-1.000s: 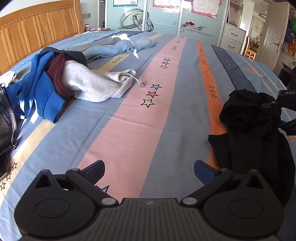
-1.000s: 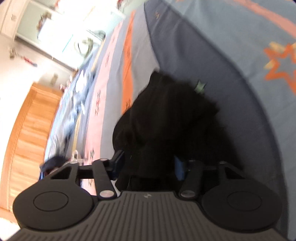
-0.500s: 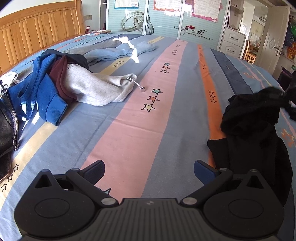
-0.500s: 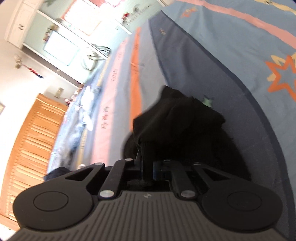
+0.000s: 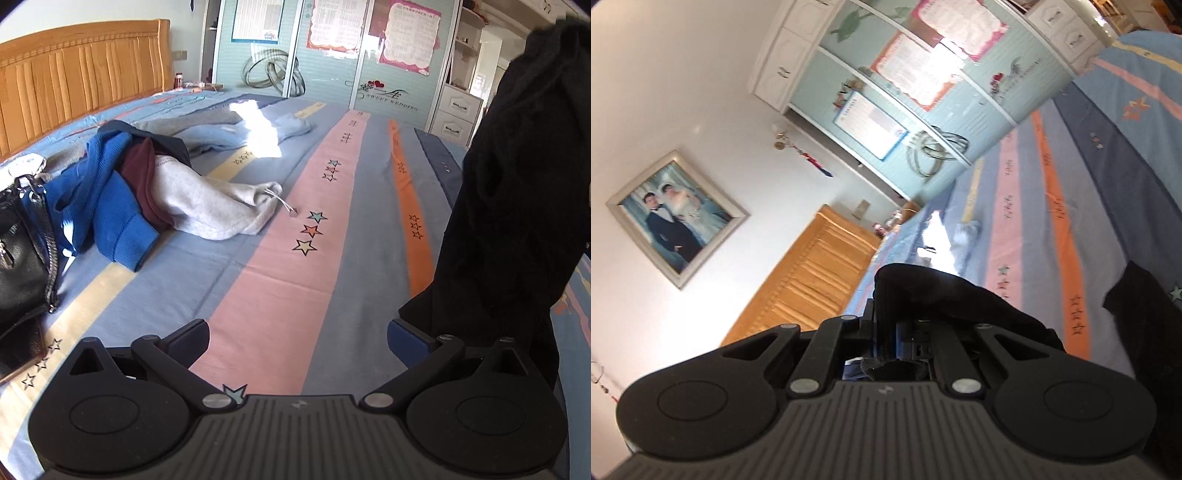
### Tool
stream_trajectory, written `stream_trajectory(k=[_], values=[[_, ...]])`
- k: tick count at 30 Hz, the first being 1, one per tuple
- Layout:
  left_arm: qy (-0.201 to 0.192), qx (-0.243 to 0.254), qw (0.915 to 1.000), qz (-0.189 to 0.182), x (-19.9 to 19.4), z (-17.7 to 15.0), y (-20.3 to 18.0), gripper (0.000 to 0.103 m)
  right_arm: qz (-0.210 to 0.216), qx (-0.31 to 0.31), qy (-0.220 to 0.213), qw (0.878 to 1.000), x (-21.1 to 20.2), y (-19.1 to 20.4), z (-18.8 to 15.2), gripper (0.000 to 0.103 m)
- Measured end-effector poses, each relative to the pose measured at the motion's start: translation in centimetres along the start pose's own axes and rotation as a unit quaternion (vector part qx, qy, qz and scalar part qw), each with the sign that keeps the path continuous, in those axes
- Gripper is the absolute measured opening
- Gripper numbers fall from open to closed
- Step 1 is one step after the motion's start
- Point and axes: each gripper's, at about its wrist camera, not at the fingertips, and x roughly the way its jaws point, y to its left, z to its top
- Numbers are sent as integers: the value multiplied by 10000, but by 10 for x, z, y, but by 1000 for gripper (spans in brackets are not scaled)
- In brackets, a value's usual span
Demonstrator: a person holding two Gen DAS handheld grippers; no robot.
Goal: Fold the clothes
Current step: 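Lift the black garment up off the bed with the right gripper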
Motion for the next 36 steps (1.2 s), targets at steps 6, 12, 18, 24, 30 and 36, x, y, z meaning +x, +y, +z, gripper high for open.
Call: stream_trajectory(k=[6, 12, 18, 24, 30, 36], values=[[-186, 21, 9998, 31, -36, -10, 14, 102, 431, -782, 7, 9960, -64, 95, -19, 10], [-356, 73, 9993, -30, -60, -17, 23, 102, 659, -969, -99, 9931, -127, 126, -41, 10], [-405, 180, 9989, -118, -50, -18, 28, 102, 453, -1109, -166, 9927, -96, 118, -21, 11], [103, 85, 9999, 46, -11, -23, 34, 102, -604, -888, -221, 9940, 55, 62, 22, 14], [314, 87, 9993, 200, 7, -27, 39, 102, -1686, -896, 374, 9809, 181, -49, 29, 59], [447, 256, 9985, 200, 23, -28, 21, 102, -1773, -310, 609, 9818, 131, -155, 9, 63]])
